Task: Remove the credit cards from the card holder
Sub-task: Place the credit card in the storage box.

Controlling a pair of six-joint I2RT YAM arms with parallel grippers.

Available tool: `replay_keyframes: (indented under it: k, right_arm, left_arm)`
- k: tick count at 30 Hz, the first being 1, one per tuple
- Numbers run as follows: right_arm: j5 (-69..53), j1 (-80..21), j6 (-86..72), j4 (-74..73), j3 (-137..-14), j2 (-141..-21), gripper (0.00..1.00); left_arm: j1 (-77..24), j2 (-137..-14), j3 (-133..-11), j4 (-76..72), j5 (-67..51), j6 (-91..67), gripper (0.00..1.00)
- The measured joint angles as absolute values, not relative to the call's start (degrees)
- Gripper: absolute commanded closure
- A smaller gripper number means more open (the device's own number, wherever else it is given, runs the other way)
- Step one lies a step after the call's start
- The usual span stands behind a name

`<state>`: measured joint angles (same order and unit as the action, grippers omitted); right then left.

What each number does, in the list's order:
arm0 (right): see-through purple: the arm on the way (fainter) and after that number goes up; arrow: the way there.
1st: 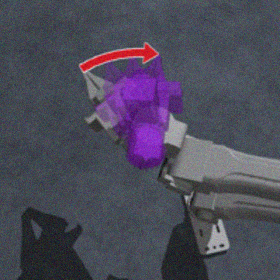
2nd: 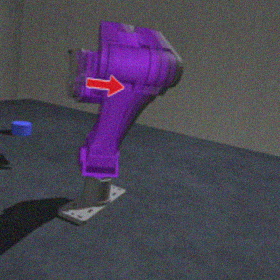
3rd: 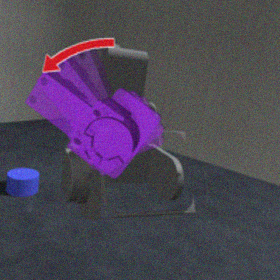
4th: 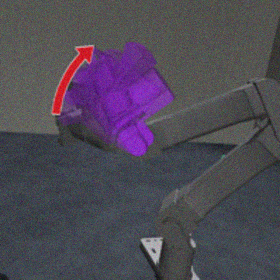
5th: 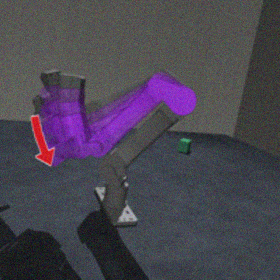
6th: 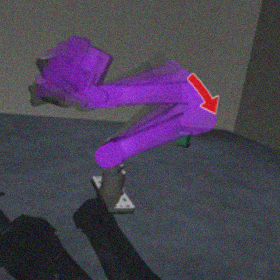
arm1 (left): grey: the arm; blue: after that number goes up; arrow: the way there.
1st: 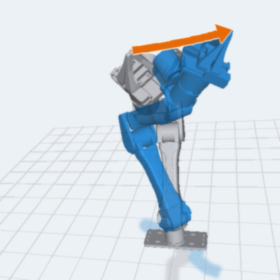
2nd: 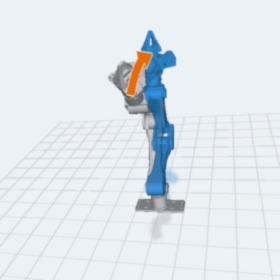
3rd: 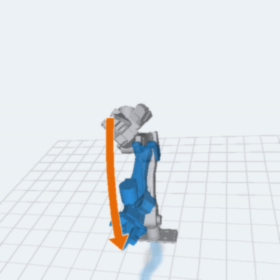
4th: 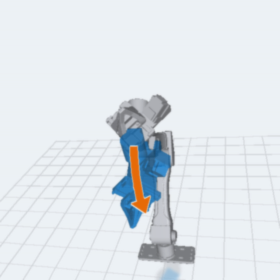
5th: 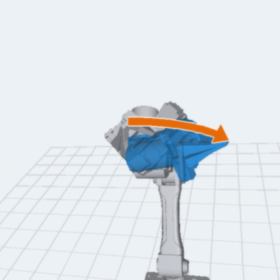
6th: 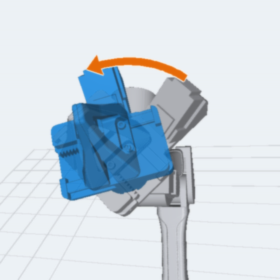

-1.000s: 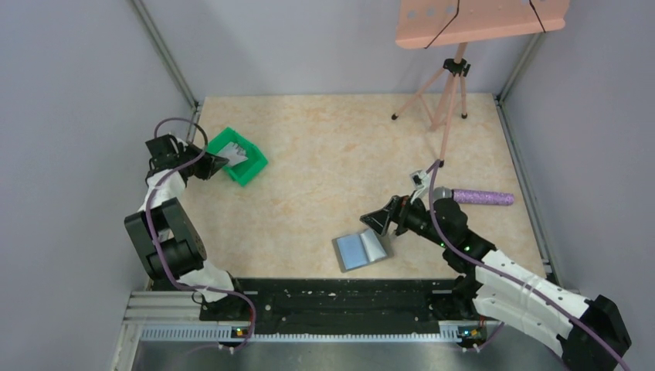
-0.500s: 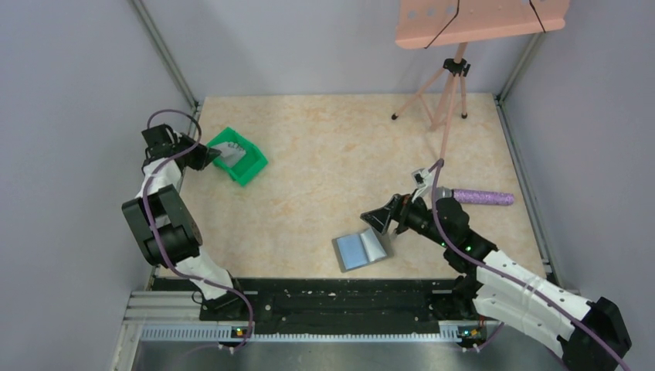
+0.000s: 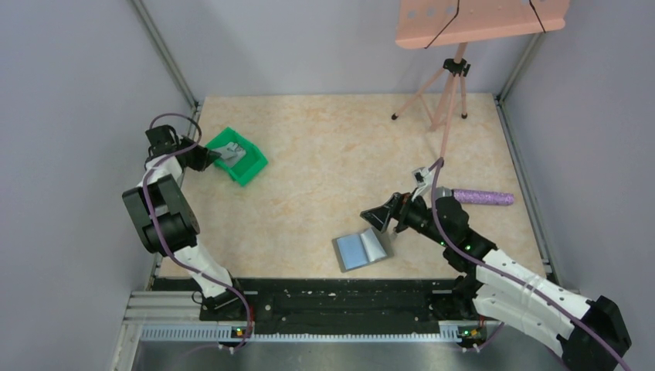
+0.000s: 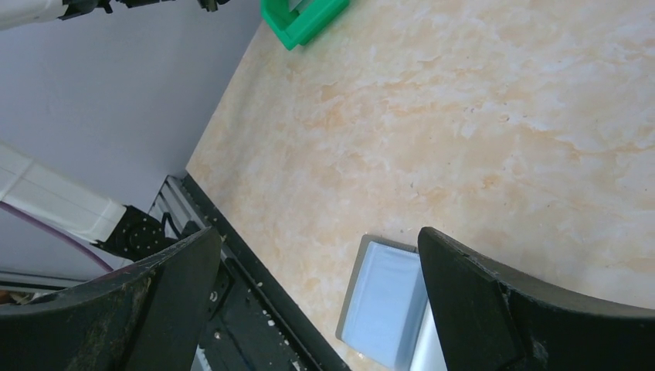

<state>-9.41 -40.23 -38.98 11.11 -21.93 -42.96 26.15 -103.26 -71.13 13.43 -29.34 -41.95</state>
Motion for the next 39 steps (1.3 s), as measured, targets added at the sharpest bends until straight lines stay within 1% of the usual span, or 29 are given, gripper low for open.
replay_keyframes:
  k: [10, 14, 18, 27, 31, 36, 39]
  right_arm:
    - [-8.97, -40.23, -38.68, 11.09, -21.93, -44.12, 0.01]
    - [-8.75, -40.23, -38.48, 11.09, -21.93, -44.12, 0.01]
    - [-8.51, -40.23, -38.17, 11.07, -21.93, -44.14, 0.01]
    - [-8.43, -40.23, -37.47, 11.07, -21.93, -45.25, 0.01]
    - [-8.43, -40.23, -37.43, 11.05, -21.93, -45.28, 0.01]
    - [-8.1, -40.23, -36.91, 11.05, -21.93, -45.25, 0.01]
    - [-7.57, -40.23, -36.18, 10.81, -21.93, -45.23, 0.01]
  left_arm:
    - [26.11, -106.78, -72.4, 12.05, -28.88, -42.89, 1.0]
    - [25.87, -106.8, -72.9, 12.01, -28.16, -43.18, 0.94]
    - [25.76, -106.8, -73.43, 12.01, -27.35, -43.33, 0.83]
    - [25.58, -107.42, -74.5, 12.19, -26.92, -43.33, 0.7]
    - [25.28, -107.42, -75.68, 12.91, -26.7, -43.29, 0.59]
    - [24.86, -107.42, -77.45, 14.06, -26.22, -43.07, 0.53]
    - [24.51, -107.39, -78.08, 14.46, -25.82, -42.83, 0.53]
